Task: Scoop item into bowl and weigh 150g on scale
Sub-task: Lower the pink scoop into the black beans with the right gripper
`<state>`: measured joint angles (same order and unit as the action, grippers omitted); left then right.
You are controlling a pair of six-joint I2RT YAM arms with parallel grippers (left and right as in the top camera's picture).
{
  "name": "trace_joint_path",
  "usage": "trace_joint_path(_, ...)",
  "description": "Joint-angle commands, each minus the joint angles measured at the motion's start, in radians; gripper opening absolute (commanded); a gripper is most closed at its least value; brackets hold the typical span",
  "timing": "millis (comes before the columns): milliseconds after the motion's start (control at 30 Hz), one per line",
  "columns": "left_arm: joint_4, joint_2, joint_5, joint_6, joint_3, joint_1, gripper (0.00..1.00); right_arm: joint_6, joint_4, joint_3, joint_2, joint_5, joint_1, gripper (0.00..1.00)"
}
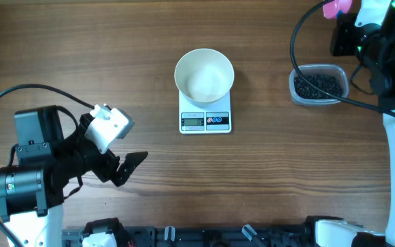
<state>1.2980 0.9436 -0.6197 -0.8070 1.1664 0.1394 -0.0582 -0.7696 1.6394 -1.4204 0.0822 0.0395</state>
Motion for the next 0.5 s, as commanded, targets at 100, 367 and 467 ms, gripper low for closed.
trace_joint_path(100,-0.003,0.000,-0.016,-0.017,0.016,-0.001,1.00,-0.021,0.006,0.018,-0.003,0.016,0.001,0.04)
trace_joint_path(367,-0.007,0.000,0.044,-0.021,0.016,-0.001,1.00,-0.021,-0.002,0.018,-0.003,0.016,0.001,0.04)
trace_joint_path(467,-0.016,0.019,0.042,-0.097,0.010,-0.001,1.00,-0.021,-0.002,0.018,-0.003,0.016,0.001,0.04)
